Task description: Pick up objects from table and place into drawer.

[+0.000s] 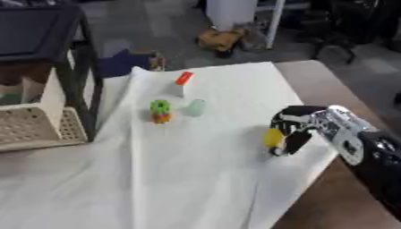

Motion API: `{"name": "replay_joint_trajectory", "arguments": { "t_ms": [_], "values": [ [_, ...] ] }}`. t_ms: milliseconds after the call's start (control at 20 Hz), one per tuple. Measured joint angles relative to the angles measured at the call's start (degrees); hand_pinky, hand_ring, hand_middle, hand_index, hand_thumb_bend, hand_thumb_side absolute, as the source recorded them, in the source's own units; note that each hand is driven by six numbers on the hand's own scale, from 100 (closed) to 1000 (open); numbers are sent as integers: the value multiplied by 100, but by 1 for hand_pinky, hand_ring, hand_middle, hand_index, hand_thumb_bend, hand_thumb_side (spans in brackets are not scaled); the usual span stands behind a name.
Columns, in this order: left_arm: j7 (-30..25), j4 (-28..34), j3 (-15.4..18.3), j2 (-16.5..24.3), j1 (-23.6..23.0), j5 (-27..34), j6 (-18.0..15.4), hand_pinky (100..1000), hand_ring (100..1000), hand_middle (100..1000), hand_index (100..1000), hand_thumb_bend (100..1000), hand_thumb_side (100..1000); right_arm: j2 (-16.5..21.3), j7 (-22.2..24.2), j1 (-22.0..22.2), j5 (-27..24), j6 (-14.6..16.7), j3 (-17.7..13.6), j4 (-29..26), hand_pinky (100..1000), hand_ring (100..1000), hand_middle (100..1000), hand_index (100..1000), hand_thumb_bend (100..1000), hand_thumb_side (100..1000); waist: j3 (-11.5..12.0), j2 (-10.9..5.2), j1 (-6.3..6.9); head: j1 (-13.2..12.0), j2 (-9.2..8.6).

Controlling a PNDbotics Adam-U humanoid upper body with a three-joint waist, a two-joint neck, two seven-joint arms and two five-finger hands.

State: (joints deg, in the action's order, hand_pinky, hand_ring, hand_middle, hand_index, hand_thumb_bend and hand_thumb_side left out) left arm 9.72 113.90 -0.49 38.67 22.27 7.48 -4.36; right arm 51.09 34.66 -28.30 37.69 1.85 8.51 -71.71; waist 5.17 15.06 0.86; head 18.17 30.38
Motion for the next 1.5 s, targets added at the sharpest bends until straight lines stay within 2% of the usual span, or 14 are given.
{"name": "replay_joint_trajectory", "arguments": {
  "t_ms": [450, 900, 1500],
  "values": [
    [-10, 0, 0, 0, -5, 0, -2, 329, 336, 356, 579, 100, 1000, -7, -67, -23, -12, -50, 7, 45, 544, 635, 499, 721, 287, 360, 0, 0, 0, 8, -18],
    [-20, 0, 0, -1, -8, 0, 1, 329, 337, 356, 579, 100, 1000, -7, -226, -48, -56, -104, 16, 29, 536, 617, 482, 686, 204, 410, 0, 0, -24, 9, -19],
    [-40, 0, 0, -1, -8, 0, 21, 329, 337, 357, 578, 100, 1000, -7, -420, -179, -56, -155, 15, -79, 533, 609, 470, 664, 186, 436, 13, -1, -45, 9, -19]
  ]
}}
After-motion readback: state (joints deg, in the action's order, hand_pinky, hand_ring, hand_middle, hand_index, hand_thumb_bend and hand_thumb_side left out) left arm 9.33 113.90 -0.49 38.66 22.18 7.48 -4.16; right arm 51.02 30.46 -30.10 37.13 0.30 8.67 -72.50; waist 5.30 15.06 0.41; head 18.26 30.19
